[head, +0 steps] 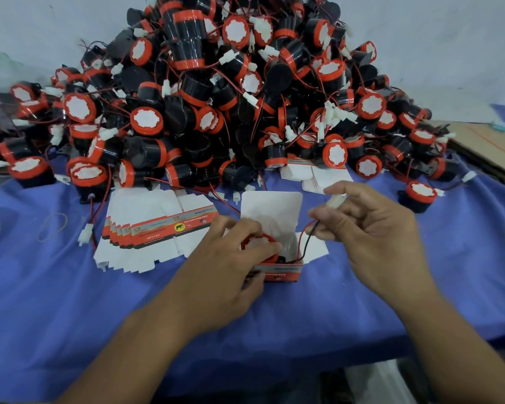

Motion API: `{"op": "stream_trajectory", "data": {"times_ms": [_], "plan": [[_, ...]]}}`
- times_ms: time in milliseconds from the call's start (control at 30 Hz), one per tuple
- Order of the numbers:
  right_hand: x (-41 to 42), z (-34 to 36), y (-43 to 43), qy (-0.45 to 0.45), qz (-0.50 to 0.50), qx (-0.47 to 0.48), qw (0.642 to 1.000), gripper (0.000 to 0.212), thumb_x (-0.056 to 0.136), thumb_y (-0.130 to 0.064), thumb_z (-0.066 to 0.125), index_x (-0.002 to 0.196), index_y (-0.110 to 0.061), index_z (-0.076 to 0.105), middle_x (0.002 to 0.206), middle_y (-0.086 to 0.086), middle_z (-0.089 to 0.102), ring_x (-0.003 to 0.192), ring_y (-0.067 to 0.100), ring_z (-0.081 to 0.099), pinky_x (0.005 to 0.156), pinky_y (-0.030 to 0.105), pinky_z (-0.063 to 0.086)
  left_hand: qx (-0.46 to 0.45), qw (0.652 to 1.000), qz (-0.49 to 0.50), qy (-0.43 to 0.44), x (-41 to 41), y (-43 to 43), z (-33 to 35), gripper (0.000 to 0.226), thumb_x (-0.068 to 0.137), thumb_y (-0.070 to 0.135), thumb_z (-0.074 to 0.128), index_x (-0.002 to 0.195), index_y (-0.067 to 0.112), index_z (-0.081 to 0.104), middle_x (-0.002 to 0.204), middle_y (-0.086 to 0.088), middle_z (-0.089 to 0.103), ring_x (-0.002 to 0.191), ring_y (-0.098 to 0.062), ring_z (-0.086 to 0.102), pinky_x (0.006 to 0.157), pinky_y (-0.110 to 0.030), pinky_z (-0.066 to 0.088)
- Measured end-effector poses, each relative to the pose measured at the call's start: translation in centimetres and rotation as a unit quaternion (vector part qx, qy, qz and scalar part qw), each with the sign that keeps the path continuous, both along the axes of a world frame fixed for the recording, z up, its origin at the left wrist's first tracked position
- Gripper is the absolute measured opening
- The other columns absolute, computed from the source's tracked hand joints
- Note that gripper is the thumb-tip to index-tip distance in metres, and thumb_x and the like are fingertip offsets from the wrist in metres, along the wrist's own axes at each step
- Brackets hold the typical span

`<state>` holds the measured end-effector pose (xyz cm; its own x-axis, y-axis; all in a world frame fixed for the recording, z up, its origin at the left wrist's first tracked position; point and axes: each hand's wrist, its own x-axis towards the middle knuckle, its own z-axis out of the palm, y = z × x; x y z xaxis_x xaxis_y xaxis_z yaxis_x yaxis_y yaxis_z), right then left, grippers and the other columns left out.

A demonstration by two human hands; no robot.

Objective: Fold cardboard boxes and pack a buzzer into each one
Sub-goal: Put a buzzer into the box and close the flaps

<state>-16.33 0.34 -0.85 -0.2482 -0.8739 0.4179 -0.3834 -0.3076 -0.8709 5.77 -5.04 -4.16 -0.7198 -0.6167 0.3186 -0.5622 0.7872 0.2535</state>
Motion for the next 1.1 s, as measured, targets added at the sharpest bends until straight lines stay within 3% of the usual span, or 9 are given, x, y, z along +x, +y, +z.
{"op": "stream_trajectory", "data": {"times_ms": [100, 200, 367, 533, 633, 767, 833, 967, 1100], "plan": [[0.5, -0.4, 0.1, 0.199, -0.071, -0.037, 0.977, 0.015, 0.087, -0.041, 0.068, 0.096, -0.03, 0.067, 0.072, -0.011, 0.074, 0.061, 0.008, 0.067, 0.055, 0.02, 0.051, -0.01, 1.0, 0.002, -0.005, -0.1, 0.1, -0.1, 0.043, 0.087, 0.031, 0.06, 0.13, 0.03, 0.061, 0.129, 0.005, 0.051, 0.112, -0.026, 0.04, 0.096, -0.034, 0.042], [0.9, -0.6, -0.2, 0.35, -0.102, -0.077, 0.928, 0.016, 0.086, -0.028, 0.079, 0.085, -0.015, 0.071, 0.064, -0.005, 0.067, 0.053, 0.012, 0.058, 0.046, 0.032, 0.049, -0.017, 1.0, 0.004, -0.004, 0.0, 0.2, 0.0, 0.042, 0.087, 0.031, 0.061, 0.129, 0.029, 0.062, 0.129, 0.004, 0.052, 0.11, -0.026, 0.041, 0.094, -0.036, 0.045], [2.2, -0.4, -0.7, 0.498, -0.058, 0.004, 0.865, 0.022, 0.091, -0.021, 0.073, 0.073, -0.012, 0.066, 0.066, 0.001, 0.058, 0.072, 0.024, 0.053, 0.048, 0.043, 0.048, -0.023, 1.0, -0.003, -0.01, -0.1, 0.4, 0.0, 0.045, 0.09, 0.029, 0.058, 0.134, 0.032, 0.058, 0.132, 0.004, 0.05, 0.109, -0.025, 0.039, 0.096, -0.034, 0.041], [2.3, -0.5, -1.0, 0.528, 0.029, 0.129, 0.839, 0.02, 0.103, -0.021, 0.047, 0.101, -0.019, 0.066, 0.094, -0.003, 0.05, 0.089, 0.016, 0.036, 0.076, 0.038, 0.046, -0.02, 1.0, -0.004, -0.007, 0.0, 0.6, 0.0, 0.046, 0.091, 0.029, 0.057, 0.137, 0.032, 0.057, 0.136, 0.006, 0.048, 0.111, -0.025, 0.038, 0.097, -0.032, 0.039], [2.8, -0.4, -0.3, 0.495, 0.066, 0.107, 0.86, 0.028, 0.095, -0.008, 0.052, 0.112, -0.02, 0.071, 0.093, -0.002, 0.051, 0.083, 0.019, 0.037, 0.071, 0.036, 0.042, -0.02, 1.0, 0.001, -0.007, -0.2, 0.7, 0.1, 0.042, 0.091, 0.029, 0.055, 0.132, 0.03, 0.06, 0.135, 0.004, 0.049, 0.11, -0.026, 0.039, 0.096, -0.035, 0.041], [3.2, -0.9, -0.6, 0.442, -0.006, 0.062, 0.895, 0.017, 0.092, -0.005, 0.062, 0.079, -0.013, 0.069, 0.072, -0.002, 0.056, 0.07, 0.019, 0.042, 0.061, 0.036, 0.038, -0.024, 1.0, 0.002, -0.007, -0.1, 0.6, -0.1, 0.046, 0.09, 0.028, 0.053, 0.136, 0.03, 0.057, 0.135, 0.004, 0.048, 0.109, -0.025, 0.037, 0.096, -0.032, 0.037], [3.4, -1.2, -0.9, 0.407, -0.029, 0.08, 0.909, 0.02, 0.094, -0.008, 0.06, 0.077, -0.013, 0.068, 0.07, -0.002, 0.059, 0.071, 0.019, 0.044, 0.063, 0.039, 0.04, -0.024, 1.0, 0.002, -0.001, -0.1, 0.6, -0.2, 0.047, 0.089, 0.028, 0.053, 0.136, 0.029, 0.057, 0.134, 0.004, 0.049, 0.11, -0.025, 0.037, 0.097, -0.03, 0.036], [3.6, -1.5, -1.2, 0.411, -0.007, 0.102, 0.906, 0.027, 0.097, -0.013, 0.056, 0.092, -0.025, 0.079, 0.083, -0.001, 0.062, 0.081, 0.023, 0.046, 0.075, 0.038, 0.04, -0.009, 0.999, 0.013, 0.048, 0.0, 0.5, -0.6, 0.038, 0.085, 0.026, 0.063, 0.122, 0.018, 0.066, 0.127, -0.002, 0.052, 0.112, -0.027, 0.042, 0.098, -0.031, 0.04], [3.4, -1.0, -1.5, 0.456, -0.024, 0.18, 0.872, 0.033, 0.101, -0.029, 0.046, 0.112, -0.043, 0.073, 0.094, -0.005, 0.046, 0.095, 0.024, 0.041, 0.085, 0.038, 0.039, 0.025, 0.991, 0.046, 0.126, -0.2, 0.7, -0.9, 0.035, 0.083, 0.021, 0.076, 0.116, 0.012, 0.068, 0.136, -0.01, 0.042, 0.125, -0.026, 0.042, 0.108, -0.019, 0.028]]}}
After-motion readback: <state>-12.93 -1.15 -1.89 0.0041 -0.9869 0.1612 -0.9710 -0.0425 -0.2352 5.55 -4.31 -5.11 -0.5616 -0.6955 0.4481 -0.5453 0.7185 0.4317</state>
